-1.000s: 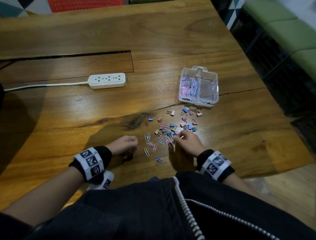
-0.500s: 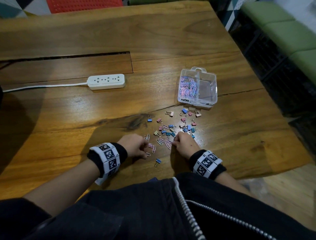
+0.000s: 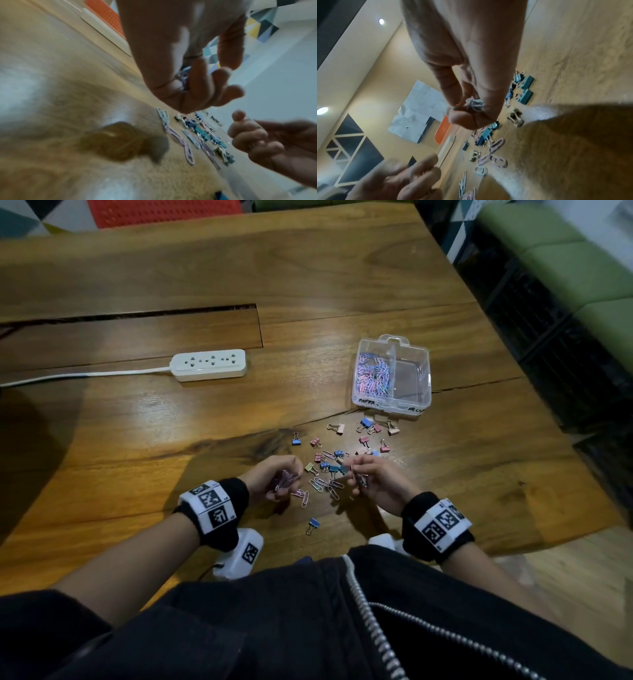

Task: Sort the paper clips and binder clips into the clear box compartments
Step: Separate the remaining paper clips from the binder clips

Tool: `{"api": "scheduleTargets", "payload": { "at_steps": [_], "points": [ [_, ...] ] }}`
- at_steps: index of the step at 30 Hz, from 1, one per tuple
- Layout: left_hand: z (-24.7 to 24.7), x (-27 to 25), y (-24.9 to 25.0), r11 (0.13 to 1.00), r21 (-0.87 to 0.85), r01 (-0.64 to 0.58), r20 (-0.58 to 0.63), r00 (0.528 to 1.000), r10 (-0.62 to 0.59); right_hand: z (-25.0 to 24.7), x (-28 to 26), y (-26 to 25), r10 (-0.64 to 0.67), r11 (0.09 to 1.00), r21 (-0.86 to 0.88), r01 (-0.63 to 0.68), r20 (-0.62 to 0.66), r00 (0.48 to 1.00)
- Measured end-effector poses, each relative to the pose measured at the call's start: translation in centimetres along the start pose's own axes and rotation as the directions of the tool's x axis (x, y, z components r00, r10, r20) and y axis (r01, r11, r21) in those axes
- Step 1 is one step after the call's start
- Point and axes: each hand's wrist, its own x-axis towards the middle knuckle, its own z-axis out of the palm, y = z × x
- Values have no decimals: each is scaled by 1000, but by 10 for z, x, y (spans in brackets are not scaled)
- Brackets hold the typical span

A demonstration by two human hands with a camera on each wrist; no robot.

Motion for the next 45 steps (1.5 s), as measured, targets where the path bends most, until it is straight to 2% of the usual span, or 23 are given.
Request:
{"api": "scheduleTargets", "payload": {
  "at_steps": [1,2,4,5,7,9,11,12,14,18,21,22,23,24,25,26,27,28,30,33,35,40,45],
  "points": [
    [4,3,0,976,218,-5,-58,998,18,3,1,2,18,1000,-6,-18,-19,1000],
    [8,6,0,902,433,-9,-106,992,61,6,2,4,32,999,-39,-33,-46,998],
    [15,8,-3,699,716,2,-130,983,131,12,6,10,39,969,-239,-68,-124,991],
    [17,8,-4,586,810,26,-136,980,144,14,8,13,21,919,-385,-84,-165,986],
    [21,6,-6,346,933,101,-168,971,170,18,9,20,-78,737,-670,-95,-223,972],
    [26,6,-5,192,969,157,-192,965,179,20,8,24,-219,489,-868,-87,-219,951],
    [32,7,-5,125,975,183,-202,967,157,24,6,25,-301,282,-955,-95,-182,936],
    [34,8,-5,113,974,194,-210,966,149,25,5,25,-311,226,-969,-98,-167,936],
    [36,10,-5,114,970,215,-230,964,133,26,5,26,-314,167,-982,-91,-141,939],
    [40,9,-4,100,973,206,-218,967,131,25,3,29,-259,117,-991,-58,-87,962],
    [42,7,0,49,983,177,-182,972,146,20,0,31,-221,-1,-1000,-12,-11,975],
    [40,7,0,72,984,165,-174,973,149,18,-1,31,-206,-19,-1000,7,11,978],
    [38,9,0,155,976,154,-176,975,139,15,-2,32,-176,-8,-1000,23,25,984],
    [35,11,1,312,940,139,-183,976,115,12,-4,32,-146,39,-998,39,33,989],
    [31,13,3,536,837,113,-184,980,80,9,-5,32,-117,130,-991,43,28,993],
    [28,14,7,773,630,80,-170,985,37,6,-7,31,-92,246,-968,40,18,996],
    [25,15,12,936,348,53,-142,990,-3,2,-9,29,-80,354,-935,32,4,997],
    [23,17,18,996,80,33,-95,995,-25,-2,-11,27,-85,442,-897,30,-9,996],
    [23,20,39,972,-236,15,-2,1000,-16,-9,-13,20,-130,583,-811,37,-48,990],
    [30,44,71,956,-293,-5,-14,1000,1,-21,-11,0,-158,748,-661,68,-78,984],
    [34,67,95,961,-276,13,-66,997,-33,-31,-5,-15,-158,776,-629,57,-106,982],
    [46,114,143,892,-449,63,-138,981,-139,-50,15,-52,-157,893,-449,13,-285,945],
    [67,144,171,980,-201,-14,-259,965,-39,-62,31,-96,-163,866,-500,7,-269,949]
  ]
}}
